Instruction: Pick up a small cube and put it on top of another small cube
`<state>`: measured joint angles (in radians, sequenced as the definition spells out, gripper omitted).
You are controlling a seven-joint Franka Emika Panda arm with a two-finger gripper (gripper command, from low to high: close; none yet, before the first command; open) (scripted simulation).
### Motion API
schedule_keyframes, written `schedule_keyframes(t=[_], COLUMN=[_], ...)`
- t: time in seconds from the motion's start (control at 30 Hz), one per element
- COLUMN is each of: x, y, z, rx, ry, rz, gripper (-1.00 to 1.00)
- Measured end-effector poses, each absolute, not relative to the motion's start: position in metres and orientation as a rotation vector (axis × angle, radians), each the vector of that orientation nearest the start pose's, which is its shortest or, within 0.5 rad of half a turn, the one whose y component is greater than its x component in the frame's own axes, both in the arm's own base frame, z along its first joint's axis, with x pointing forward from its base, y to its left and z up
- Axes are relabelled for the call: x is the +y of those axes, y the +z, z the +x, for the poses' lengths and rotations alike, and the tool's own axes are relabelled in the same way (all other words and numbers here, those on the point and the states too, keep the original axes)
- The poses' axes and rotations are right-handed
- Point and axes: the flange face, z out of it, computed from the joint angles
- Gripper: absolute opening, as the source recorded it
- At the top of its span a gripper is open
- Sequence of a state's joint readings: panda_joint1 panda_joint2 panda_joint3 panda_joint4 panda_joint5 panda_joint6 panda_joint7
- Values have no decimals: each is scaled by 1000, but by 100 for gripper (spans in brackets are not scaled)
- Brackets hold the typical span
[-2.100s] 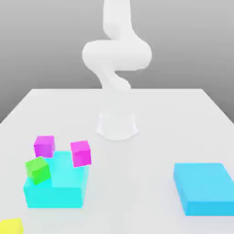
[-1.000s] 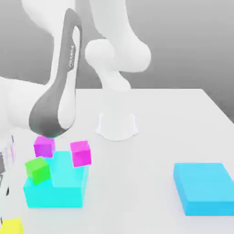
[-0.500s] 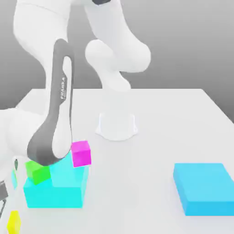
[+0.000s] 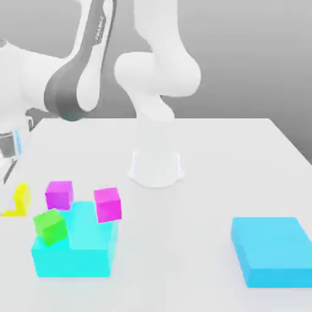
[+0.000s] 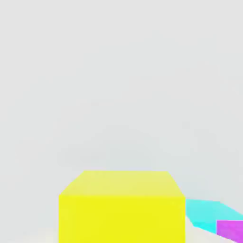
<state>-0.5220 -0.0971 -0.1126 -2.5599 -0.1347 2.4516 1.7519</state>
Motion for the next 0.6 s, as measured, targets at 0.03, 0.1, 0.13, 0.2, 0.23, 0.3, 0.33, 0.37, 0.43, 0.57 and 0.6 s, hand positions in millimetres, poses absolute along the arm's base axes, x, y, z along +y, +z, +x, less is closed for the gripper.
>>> schedule_keyframes(t=[0.03, 0.1, 0.13, 0.2, 0.23, 0.3, 0.33, 0.37, 0.43, 0.57, 0.6], x=[-259, -254, -251, -244, -241, -233, -232, -231, -231, -230, -230], y=[305, 313, 316, 322, 324, 327, 321, 312, 290, 269, 269], z=[348, 329, 319, 300, 291, 273, 269, 268, 267, 265, 265], rx=[2917, 2916, 2914, 2908, 2903, 2891, 2887, 2885, 2884, 2885, 2885], ry=[-46, -39, -35, -25, -20, -7, -4, -2, -1, -2, -2], rz=[-1332, -1313, -1302, -1280, -1269, -1249, -1244, -1242, -1241, -1241, -1241], gripper=[-100, -100, -100, -100, -100, -100, -100, -100, -100, 100, 100])
